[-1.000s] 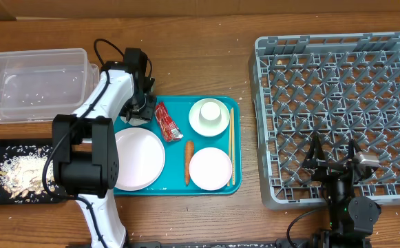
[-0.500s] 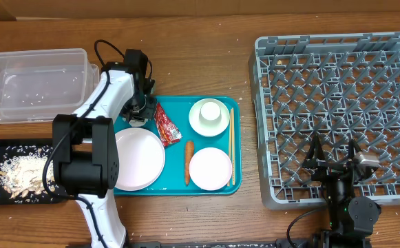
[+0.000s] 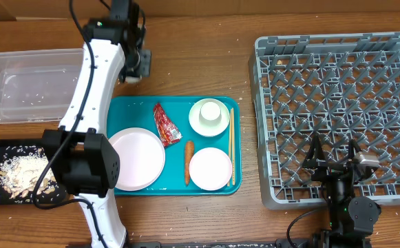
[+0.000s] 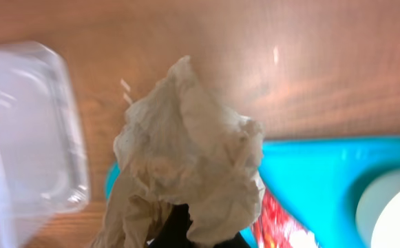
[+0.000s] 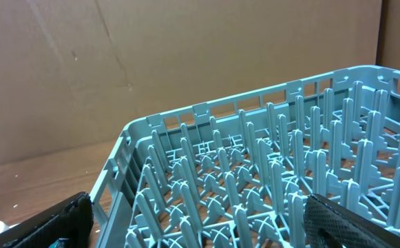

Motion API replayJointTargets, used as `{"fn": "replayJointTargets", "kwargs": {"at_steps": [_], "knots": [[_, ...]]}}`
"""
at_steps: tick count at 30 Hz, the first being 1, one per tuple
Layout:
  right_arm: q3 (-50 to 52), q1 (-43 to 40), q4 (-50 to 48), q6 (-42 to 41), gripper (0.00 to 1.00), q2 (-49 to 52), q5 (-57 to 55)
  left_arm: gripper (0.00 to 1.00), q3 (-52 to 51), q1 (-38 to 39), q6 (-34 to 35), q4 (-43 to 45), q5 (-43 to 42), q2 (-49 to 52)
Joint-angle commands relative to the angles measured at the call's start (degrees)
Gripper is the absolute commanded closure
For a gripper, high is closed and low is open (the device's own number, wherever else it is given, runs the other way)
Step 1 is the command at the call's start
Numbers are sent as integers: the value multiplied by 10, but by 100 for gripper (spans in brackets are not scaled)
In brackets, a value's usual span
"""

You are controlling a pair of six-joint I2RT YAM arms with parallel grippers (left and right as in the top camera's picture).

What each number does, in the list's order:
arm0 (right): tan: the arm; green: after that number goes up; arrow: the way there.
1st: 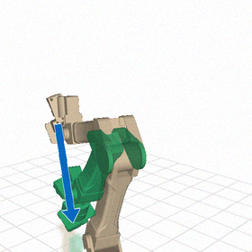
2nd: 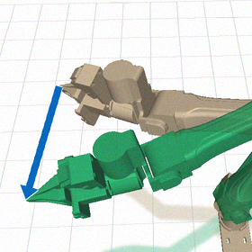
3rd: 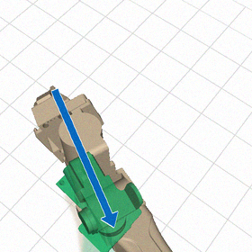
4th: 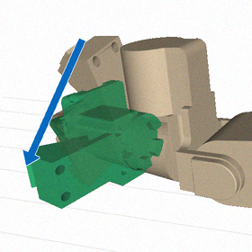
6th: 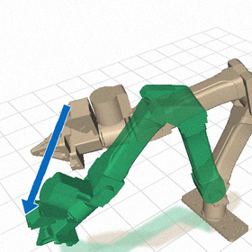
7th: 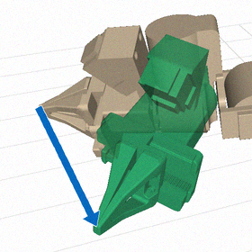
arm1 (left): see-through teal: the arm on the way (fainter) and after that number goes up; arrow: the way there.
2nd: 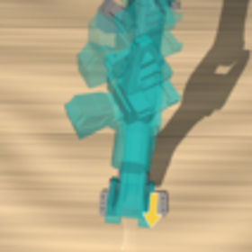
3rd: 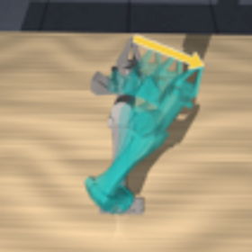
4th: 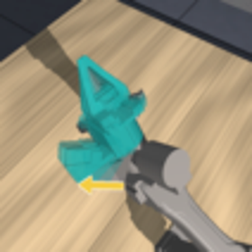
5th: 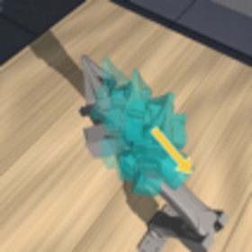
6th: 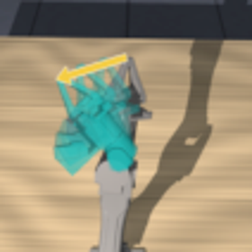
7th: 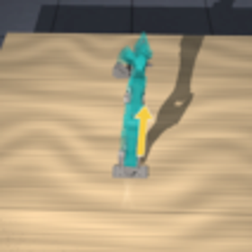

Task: Sort waste into correct bins and load items into the dishwasher
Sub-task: 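Carry the tissue left and drop it into the clear bin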

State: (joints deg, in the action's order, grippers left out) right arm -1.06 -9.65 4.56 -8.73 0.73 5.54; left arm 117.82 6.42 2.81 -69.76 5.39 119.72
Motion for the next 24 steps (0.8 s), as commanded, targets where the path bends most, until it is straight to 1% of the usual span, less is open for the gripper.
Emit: {"fn": "replayJointTargets", "kwargs": {"at_steps": [1,8,12,13,15,16,17,18,19,24], "knots": [[6,-1,-2,2,0,-6,-3,96,57,-22,65,9,84,2],[6,-1,-2,2,0,-6,-3,96,70,-84,70,43,160,2],[6,-1,-2,2,0,-6,-3,96,69,-139,101,47,172,2],[6,-1,-2,2,0,-6,-3,95,68,-151,108,50,170,3],[6,-1,-2,2,0,-6,-3,87,68,-178,130,49,170,3],[6,-1,-2,2,0,-6,-3,76,68,-189,138,47,163,3],[6,-1,-2,2,0,-6,-3,46,68,-202,141,44,149,3],[6,-1,-2,2,0,-6,-3,6,68,-210,141,41,138,3],[6,-1,-2,2,0,-6,-3,0,68,-218,141,38,132,3],[6,-1,-2,2,0,-6,-3,0,68,-233,141,6,119,3]]}}
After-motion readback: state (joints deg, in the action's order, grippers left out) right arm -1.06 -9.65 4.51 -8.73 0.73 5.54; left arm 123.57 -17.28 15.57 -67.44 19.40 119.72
